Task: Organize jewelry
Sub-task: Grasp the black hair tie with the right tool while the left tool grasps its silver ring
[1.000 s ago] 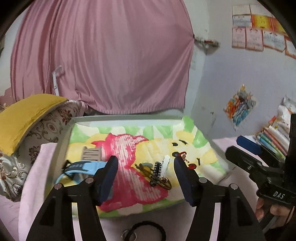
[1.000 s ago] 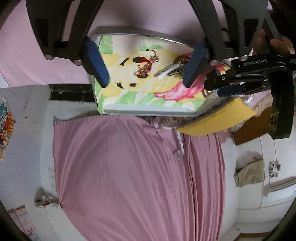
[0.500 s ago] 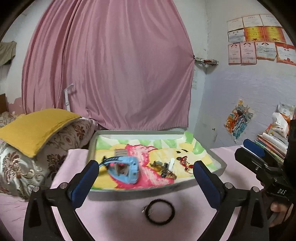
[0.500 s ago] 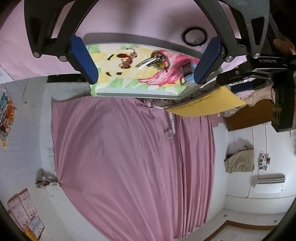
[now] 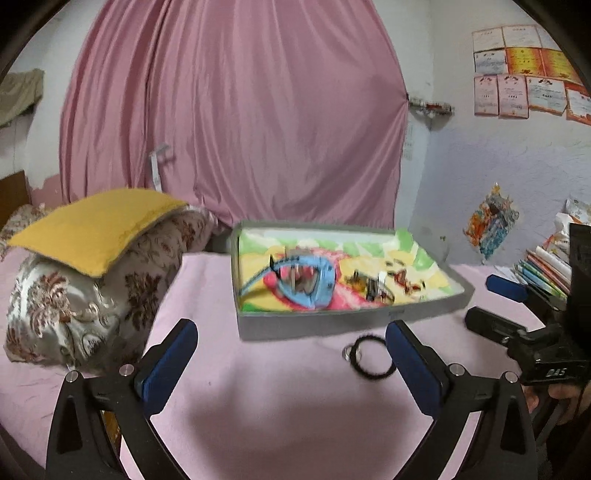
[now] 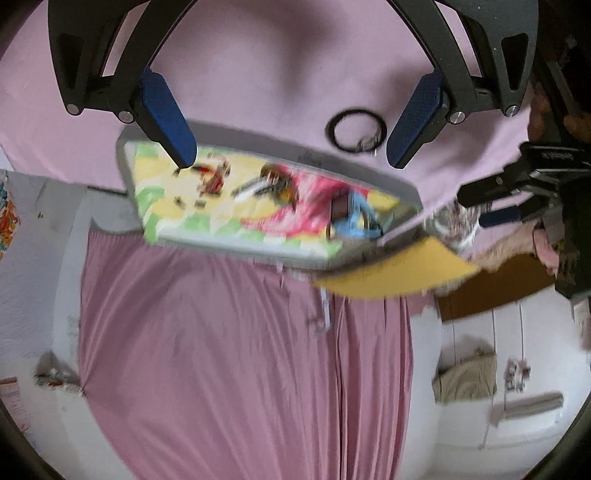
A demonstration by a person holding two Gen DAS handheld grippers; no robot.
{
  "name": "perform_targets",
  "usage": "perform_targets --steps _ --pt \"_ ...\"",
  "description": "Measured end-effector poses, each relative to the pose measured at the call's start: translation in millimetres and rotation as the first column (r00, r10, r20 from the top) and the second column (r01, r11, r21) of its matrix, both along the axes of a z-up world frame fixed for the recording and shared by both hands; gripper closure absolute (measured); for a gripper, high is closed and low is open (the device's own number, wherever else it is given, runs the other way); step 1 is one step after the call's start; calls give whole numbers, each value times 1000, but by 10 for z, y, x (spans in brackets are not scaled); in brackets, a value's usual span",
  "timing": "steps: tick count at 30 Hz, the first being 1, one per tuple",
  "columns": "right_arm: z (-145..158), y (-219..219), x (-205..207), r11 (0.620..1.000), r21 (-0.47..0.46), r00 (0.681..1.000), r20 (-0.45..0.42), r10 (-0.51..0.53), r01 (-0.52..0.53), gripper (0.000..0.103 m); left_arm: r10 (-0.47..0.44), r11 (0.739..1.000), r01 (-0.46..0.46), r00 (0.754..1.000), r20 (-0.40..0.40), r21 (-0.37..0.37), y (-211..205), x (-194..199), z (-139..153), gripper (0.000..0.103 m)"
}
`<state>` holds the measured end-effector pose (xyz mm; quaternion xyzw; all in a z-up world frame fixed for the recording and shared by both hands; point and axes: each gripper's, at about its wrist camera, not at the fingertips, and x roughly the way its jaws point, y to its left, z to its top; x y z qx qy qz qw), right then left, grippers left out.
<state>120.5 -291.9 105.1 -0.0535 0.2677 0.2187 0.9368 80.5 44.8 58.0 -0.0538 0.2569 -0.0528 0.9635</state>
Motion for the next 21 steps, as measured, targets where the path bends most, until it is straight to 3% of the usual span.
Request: perform_targets --steps 3,6,11,16,18,21 --pt "-120 96 124 997 -75 996 -91 15 -22 2 -29 1000 28 997 -69 -6 -2 100 -83 1" --pt "-227 188 193 991 -125 990 -136 33 -50 5 -54 999 54 990 -127 -7 -19 186 -175 12" --pt "-295 310 301 984 -162 981 -190 47 -78 24 -81 997 80 977 -195 -14 -48 295 -297 26" --pt "-370 453 414 975 -190 967 -245 71 -120 56 -108 994 107 964 -243 -17 -96 405 -353 43" --pt "-397 502 475 972 -194 961 -266 80 -135 62 -123 992 120 956 -267 -26 -115 461 -376 48" --pt "-431 583 531 967 -195 952 -287 104 -164 63 -130 991 130 949 -288 -20 -138 533 -398 50"
